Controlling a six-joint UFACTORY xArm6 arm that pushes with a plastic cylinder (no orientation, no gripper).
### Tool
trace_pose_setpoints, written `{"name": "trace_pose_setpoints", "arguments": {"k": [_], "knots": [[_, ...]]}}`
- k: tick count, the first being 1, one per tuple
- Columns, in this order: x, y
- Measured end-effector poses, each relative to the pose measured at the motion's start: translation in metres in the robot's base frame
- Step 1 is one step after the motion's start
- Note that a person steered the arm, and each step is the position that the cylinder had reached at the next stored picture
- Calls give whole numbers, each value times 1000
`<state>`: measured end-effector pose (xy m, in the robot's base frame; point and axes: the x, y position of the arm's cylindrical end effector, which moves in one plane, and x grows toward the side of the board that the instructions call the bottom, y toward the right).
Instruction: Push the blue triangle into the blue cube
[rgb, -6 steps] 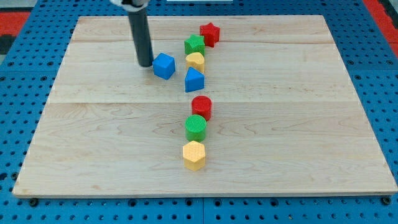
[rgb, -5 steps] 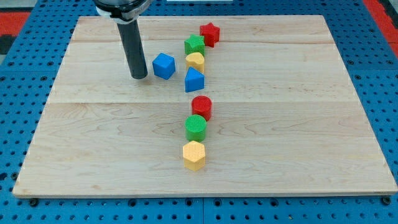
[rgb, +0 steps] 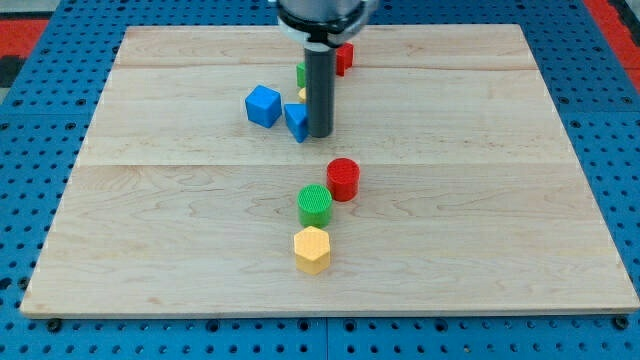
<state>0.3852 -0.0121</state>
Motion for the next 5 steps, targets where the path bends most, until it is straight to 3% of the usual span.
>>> {"name": "trace_pose_setpoints", "arguments": {"k": [3, 5], "knots": [[-18, -32], [-67, -69]]}}
